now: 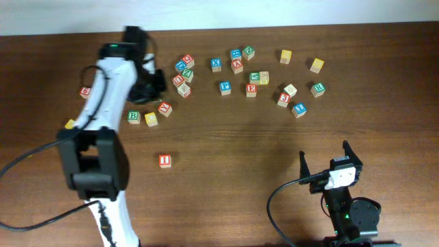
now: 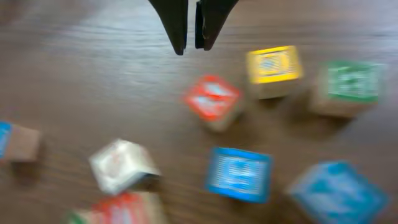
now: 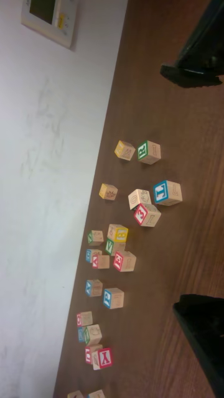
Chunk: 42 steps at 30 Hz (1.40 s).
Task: Spell out ICRA
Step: 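Lower the left gripper onto the yellow C block and close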
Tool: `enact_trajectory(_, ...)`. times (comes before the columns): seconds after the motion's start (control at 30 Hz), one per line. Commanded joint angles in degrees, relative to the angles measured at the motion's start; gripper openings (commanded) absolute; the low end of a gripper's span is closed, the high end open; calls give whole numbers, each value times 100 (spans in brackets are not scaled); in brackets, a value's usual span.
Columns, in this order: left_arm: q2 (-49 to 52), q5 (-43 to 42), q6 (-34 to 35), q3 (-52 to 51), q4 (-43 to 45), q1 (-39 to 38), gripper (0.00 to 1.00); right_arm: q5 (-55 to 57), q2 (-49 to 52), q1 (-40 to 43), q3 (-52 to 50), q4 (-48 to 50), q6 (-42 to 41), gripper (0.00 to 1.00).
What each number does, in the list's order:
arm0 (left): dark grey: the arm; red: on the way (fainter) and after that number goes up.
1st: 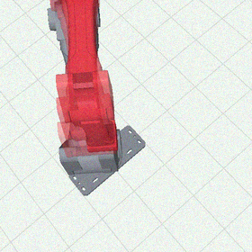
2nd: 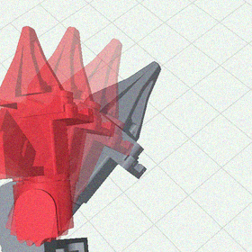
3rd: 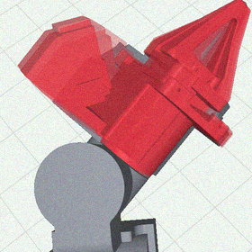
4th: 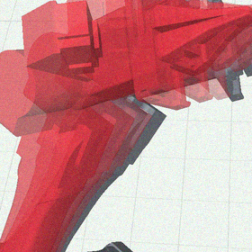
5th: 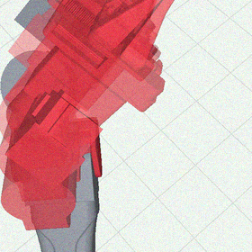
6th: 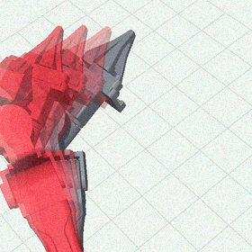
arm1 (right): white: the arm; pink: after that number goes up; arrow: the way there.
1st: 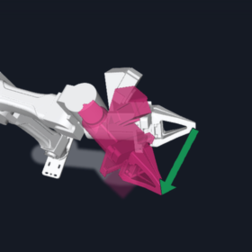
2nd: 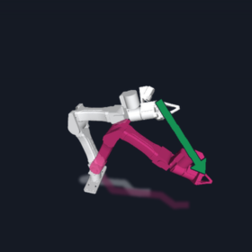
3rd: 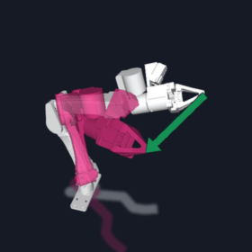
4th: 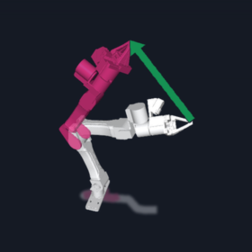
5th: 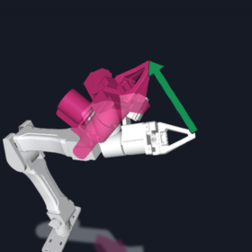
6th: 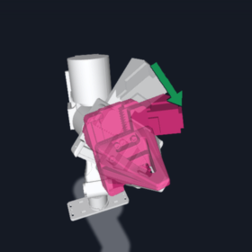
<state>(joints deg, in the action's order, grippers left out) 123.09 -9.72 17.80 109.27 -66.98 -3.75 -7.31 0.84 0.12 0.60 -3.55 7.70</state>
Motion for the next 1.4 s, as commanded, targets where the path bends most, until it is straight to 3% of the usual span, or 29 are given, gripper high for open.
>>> enact_trajectory(0.0, -186, -103, 61, -48, -170, 802, 0, 46, -37, 33, -28, -33, -20, 98)
enact_trajectory(0.3, -184, 11, 98, -48, -929, 1480, 0, 46, -37, 33, -28, -33, -20, 98)
enact_trajectory(0.43, -184, 142, 98, -48, -1147, 1294, 0, 48, -37, 33, -28, -33, -20, 98)
enact_trajectory(0.57, -181, 1088, 101, -48, -1349, 955, 2, 46, -37, 33, -28, -33, -20, 98)
enact_trajectory(0.87, -181, 1252, 101, -48, -1360, 400, 6, 48, -37, 33, -28, -33, -20, 98)
enact_trajectory(1.13, -181, 1360, 101, -50, -1191, 308, 19, 48, -37, 33, -28, -33, -20, 98)
enact_trajectory(1.37, -181, 1362, 101, -50, -968, 146, 51, 48, -37, 33, -28, -35, -20, 98)
